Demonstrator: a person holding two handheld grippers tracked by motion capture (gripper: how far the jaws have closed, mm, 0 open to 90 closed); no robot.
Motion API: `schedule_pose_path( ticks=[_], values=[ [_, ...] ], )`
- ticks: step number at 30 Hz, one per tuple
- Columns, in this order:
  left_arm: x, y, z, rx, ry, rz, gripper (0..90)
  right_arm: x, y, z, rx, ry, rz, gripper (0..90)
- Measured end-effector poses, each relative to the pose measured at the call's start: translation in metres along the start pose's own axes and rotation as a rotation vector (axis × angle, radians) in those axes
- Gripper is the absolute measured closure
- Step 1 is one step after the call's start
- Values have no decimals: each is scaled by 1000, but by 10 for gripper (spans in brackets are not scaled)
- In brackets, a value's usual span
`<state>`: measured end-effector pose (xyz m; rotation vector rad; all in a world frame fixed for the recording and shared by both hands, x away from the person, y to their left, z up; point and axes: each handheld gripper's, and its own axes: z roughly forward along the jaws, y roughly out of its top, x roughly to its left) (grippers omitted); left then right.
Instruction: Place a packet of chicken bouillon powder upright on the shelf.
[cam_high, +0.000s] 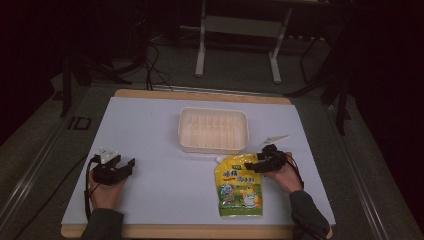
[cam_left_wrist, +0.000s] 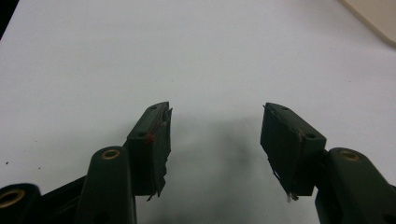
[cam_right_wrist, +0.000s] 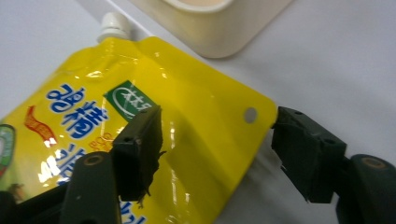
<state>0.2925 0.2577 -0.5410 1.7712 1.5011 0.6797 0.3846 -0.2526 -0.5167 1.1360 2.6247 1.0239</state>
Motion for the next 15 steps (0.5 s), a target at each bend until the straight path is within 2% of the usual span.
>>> schedule_pose_path(
  ticks=[3, 4, 8, 12, 15],
  values=[
    [0, 0, 0, 0, 1, 1, 424, 1, 1, 2, 3, 26, 2, 379],
    [0, 0, 0, 0, 1, 2, 424, 1, 2, 3, 16, 45, -4, 413],
    [0, 0, 0, 0, 1, 1, 423, 2, 3, 7, 42, 73, -8, 443],
    [0, 0, 0, 0, 1, 4, 422, 2, 2, 6, 38, 143, 9, 521],
    [0, 0, 0, 0, 0, 6, 422, 3, 3, 2, 37, 177, 11, 552]
  ],
)
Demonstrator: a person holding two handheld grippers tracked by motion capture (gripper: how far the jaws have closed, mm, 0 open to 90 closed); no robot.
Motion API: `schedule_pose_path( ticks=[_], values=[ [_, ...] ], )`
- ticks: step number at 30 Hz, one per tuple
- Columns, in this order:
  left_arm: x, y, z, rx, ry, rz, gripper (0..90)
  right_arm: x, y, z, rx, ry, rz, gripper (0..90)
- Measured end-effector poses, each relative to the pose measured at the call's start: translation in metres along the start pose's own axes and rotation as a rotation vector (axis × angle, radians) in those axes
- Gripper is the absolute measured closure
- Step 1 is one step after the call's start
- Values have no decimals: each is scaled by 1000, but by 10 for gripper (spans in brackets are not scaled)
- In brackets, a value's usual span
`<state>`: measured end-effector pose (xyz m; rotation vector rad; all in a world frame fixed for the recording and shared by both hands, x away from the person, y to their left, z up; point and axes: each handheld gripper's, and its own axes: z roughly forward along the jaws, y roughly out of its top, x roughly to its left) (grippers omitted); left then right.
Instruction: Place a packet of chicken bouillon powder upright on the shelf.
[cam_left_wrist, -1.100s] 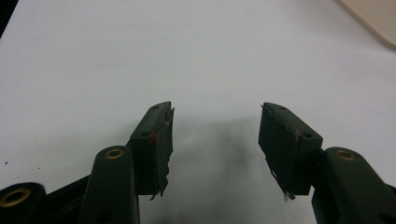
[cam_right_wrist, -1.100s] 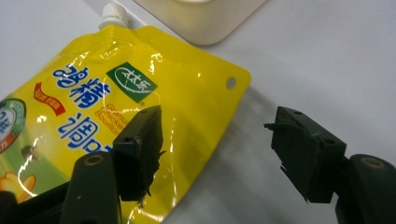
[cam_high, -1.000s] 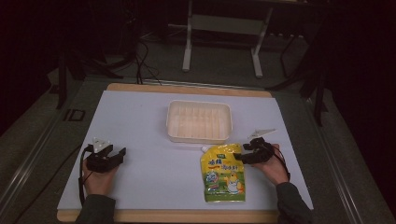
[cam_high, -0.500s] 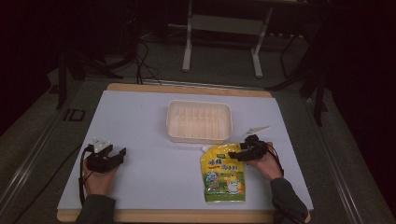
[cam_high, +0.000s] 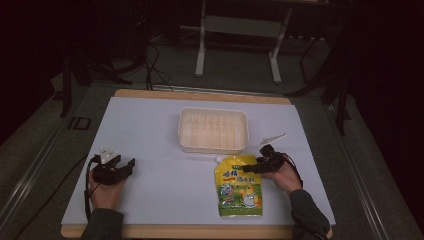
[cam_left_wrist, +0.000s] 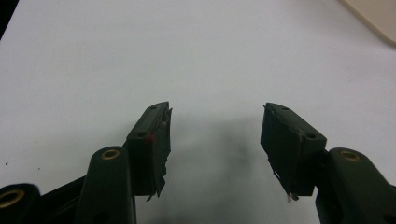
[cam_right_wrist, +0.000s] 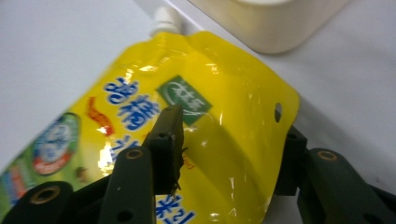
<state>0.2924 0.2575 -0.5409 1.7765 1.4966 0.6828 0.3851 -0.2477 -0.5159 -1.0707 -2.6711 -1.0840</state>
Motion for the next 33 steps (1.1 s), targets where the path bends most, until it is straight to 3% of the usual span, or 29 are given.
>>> schedule_pose_path(
  ticks=[3, 8, 13, 14, 16, 17, 19, 23, 33],
  values=[
    [0, 0, 0, -1, 0, -1, 422, 3, 1, -3, -1, 32, -12, 563],
    [0, 0, 0, -1, 0, 0, 420, 1, 0, 4, 64, 25, -15, 587],
    [0, 0, 0, 1, 2, 3, 419, 1, -2, 4, 54, 26, 6, 628],
    [0, 0, 0, -1, 1, 1, 419, 2, -2, 4, 64, 15, -2, 713],
    [0, 0, 0, 1, 1, 0, 418, 4, -1, 3, 64, -1, -12, 795],
    [0, 0, 0, 1, 1, 0, 419, 4, -1, 3, 64, -1, -12, 795],
    [0, 0, 0, 1, 2, -2, 417, 7, 0, 0, 71, -46, -47, 891],
    [0, 0, 0, -1, 2, -6, 413, 11, 0, -4, 64, -77, -70, 895],
    [0, 0, 0, 0, 2, -6, 413, 14, -2, -26, 10, -96, -77, 897]
  ],
)
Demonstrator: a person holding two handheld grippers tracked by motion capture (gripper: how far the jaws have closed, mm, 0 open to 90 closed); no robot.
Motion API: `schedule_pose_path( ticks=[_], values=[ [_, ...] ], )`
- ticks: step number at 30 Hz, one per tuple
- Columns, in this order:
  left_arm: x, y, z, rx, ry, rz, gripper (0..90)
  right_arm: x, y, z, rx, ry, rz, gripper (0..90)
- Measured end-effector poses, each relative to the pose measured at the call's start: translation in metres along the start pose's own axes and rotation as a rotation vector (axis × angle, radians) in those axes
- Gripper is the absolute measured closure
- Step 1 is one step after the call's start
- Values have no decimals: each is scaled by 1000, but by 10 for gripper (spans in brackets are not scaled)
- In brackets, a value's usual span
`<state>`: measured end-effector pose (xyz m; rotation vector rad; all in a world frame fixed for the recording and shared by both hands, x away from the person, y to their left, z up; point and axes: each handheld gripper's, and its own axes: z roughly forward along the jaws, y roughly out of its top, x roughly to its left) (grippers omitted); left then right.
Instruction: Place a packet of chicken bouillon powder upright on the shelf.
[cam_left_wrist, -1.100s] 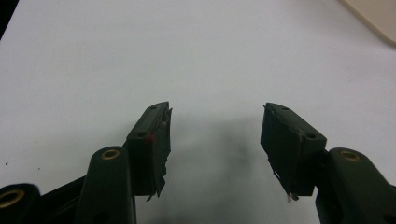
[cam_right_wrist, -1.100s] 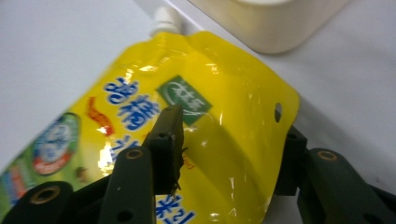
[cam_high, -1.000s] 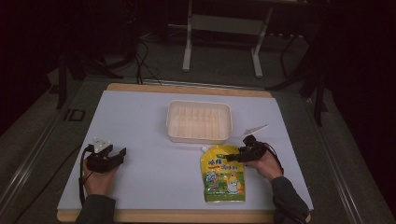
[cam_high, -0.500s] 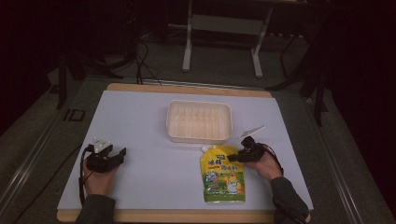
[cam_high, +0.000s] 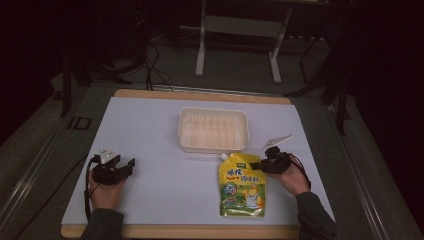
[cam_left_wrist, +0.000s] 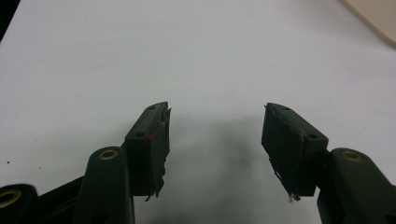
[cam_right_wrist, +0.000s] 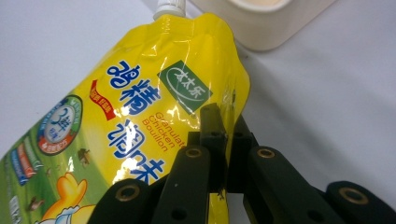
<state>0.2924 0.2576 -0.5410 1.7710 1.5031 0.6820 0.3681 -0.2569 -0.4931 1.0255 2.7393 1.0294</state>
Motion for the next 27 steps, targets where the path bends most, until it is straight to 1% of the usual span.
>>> schedule_pose_path(
  ticks=[1, 2, 3, 4, 5, 6, 7, 8, 9, 10, 11, 12, 18, 19, 21, 22, 23, 25, 27],
  values=[
    [0, 0, 0, 0, 0, 0, 413, 0, 0, 0, 0, 0, 0, 897],
    [0, 0, 0, 0, 0, 0, 413, 0, 1, -7, -25, -16, 0, 898],
    [0, 0, 0, 0, 0, -1, 413, -1, 1, -11, -35, -24, 3, 898],
    [0, 0, 0, 0, 0, -1, 413, -1, 1, -11, -35, -24, 3, 898],
    [0, 0, 0, 0, -1, 0, 413, -2, 1, -15, -45, -26, 6, 898],
    [0, 0, 0, -1, -1, -1, 413, -3, 2, -18, -51, -32, 3, 898],
    [0, 0, 0, -1, -2, -1, 413, -4, 2, -24, -61, -49, 6, 899],
    [0, 0, 0, -1, -2, -1, 413, -4, 2, -24, -61, -49, 6, 899],
    [0, 0, 0, -1, -1, -2, 413, -6, 1, -32, -82, -61, 15, 899],
    [0, 0, 0, -1, -1, -2, 413, -6, 1, -32, -82, -61, 15, 899],
    [0, 0, 0, -1, -1, -1, 413, -10, 0, -41, -106, -72, 27, 899],
    [0, 0, 0, -1, -1, -2, 413, -12, -1, -45, -119, -79, 33, 899],
    [0, 0, 0, 0, 0, -2, 413, -19, -8, -75, -177, -122, 62, 900],
    [0, 0, 0, 0, 1, -2, 413, -20, -9, -79, -191, -124, 65, 900],
    [0, 0, 0, 0, 1, -2, 413, -20, -12, -87, -210, -112, 74, 899],
    [0, 0, 0, 0, 1, -2, 413, -20, -12, -87, -210, -112, 74, 899],
    [0, 0, 0, 0, 1, -2, 413, -19, -14, -90, -212, -101, 72, 899],
    [0, 0, 0, 0, 0, -2, 413, -18, -16, -91, -213, -93, 63, 899],
    [0, 0, 0, 0, 0, -2, 411, -17, -19, -92, -227, -70, 66, 899]
  ],
)
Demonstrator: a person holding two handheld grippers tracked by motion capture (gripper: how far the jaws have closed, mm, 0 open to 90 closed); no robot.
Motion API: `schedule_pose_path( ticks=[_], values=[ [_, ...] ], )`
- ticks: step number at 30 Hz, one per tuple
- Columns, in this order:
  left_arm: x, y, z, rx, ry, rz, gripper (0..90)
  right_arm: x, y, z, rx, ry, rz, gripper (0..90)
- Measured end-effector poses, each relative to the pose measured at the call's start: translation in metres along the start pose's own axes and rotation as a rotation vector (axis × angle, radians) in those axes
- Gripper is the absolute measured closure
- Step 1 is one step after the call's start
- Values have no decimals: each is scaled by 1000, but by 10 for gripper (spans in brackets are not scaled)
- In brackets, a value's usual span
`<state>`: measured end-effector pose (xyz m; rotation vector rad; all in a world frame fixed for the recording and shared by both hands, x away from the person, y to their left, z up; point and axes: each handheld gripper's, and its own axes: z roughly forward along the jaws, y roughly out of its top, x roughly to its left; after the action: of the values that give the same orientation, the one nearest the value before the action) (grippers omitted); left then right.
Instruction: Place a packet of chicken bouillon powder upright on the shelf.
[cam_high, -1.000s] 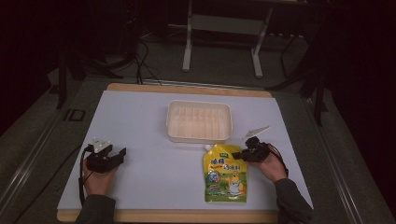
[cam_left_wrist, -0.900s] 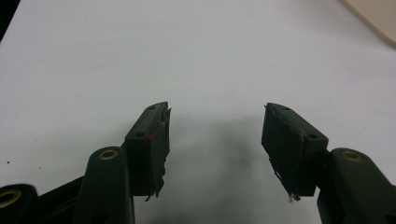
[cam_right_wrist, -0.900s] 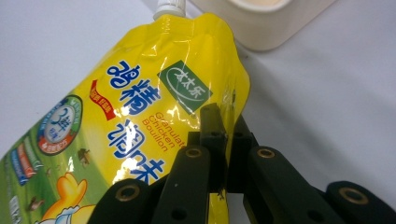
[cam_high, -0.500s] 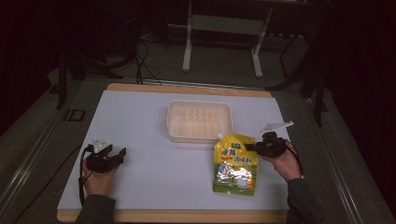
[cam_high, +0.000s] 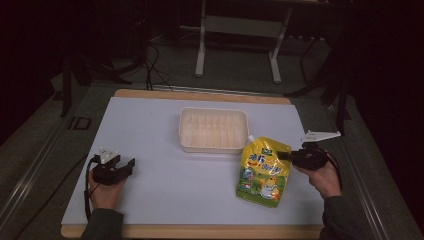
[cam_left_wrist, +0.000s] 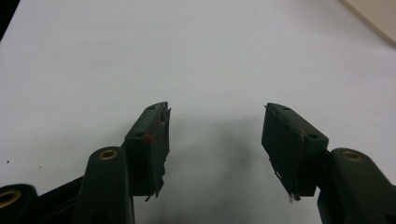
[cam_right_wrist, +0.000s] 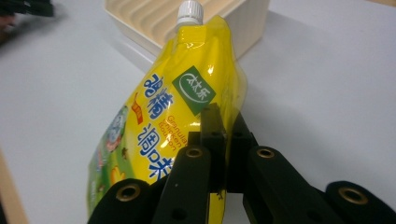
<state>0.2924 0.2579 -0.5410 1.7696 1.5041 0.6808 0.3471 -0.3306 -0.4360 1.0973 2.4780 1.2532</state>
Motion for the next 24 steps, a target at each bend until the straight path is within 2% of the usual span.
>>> schedule_pose_path(
  ticks=[5, 10, 19, 24],
  values=[
    [0, 0, 0, 0, 0, 0, 411, 0, -3, -7, -30, 88, 11, 898],
    [0, 0, 0, 1, 2, 3, 411, 6, -4, -15, -27, 156, -15, 890],
    [-1, 0, 0, 2, 4, 3, 409, 9, -8, -17, 39, 201, -35, 820],
    [0, 0, 0, 2, 3, 2, 408, 14, -3, -11, 92, 212, -68, 779]
  ],
)
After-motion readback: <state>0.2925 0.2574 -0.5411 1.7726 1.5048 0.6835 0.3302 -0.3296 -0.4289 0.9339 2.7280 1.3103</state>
